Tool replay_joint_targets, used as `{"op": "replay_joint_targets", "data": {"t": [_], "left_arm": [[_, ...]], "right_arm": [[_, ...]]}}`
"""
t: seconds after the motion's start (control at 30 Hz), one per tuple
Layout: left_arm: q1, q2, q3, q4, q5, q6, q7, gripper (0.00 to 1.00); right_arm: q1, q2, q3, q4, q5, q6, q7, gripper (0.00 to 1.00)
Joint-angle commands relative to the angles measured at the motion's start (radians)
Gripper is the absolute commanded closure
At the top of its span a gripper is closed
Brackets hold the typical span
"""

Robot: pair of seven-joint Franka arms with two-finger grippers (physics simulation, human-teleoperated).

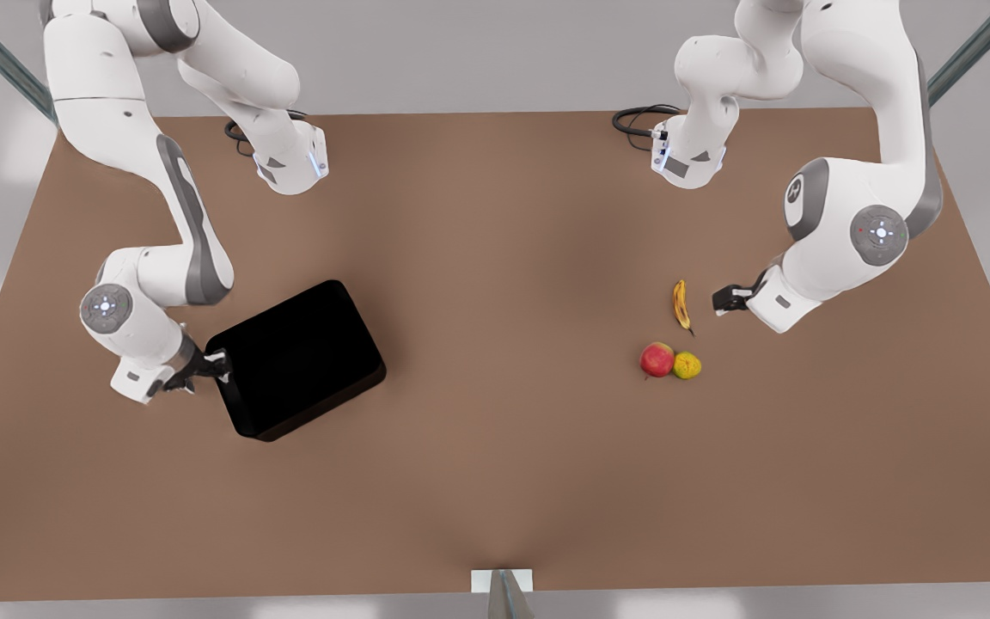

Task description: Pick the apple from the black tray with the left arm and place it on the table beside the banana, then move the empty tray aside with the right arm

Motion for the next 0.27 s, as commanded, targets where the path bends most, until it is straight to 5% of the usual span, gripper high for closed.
{"op": "replay_joint_targets", "data": {"t": [0.0, 0.1, 0.2, 0.23], "left_arm": [[-0.002, 0.001, 0.0, 0.003, 0.002, 0.004, 0.045, 0.0], [-0.002, 0.003, 0.0, 0.004, 0.002, 0.004, 0.044, 0.0], [-0.003, 0.003, -0.002, 0.004, 0.002, 0.004, 0.042, 0.0], [-0.003, 0.003, -0.002, 0.004, 0.002, 0.004, 0.042, 0.0]], "right_arm": [[0.003, -0.094, 0.036, 0.009, 0.184, -0.191, -0.092, 0.0], [0.022, -0.179, 0.089, 0.36, 0.111, -0.693, 0.314, 0.0], [0.022, -0.214, 0.087, 0.485, 0.092, -0.703, 0.466, 0.0], [0.107, -0.205, 0.006, 0.488, 0.076, -0.691, 0.403, 0.0]]}}
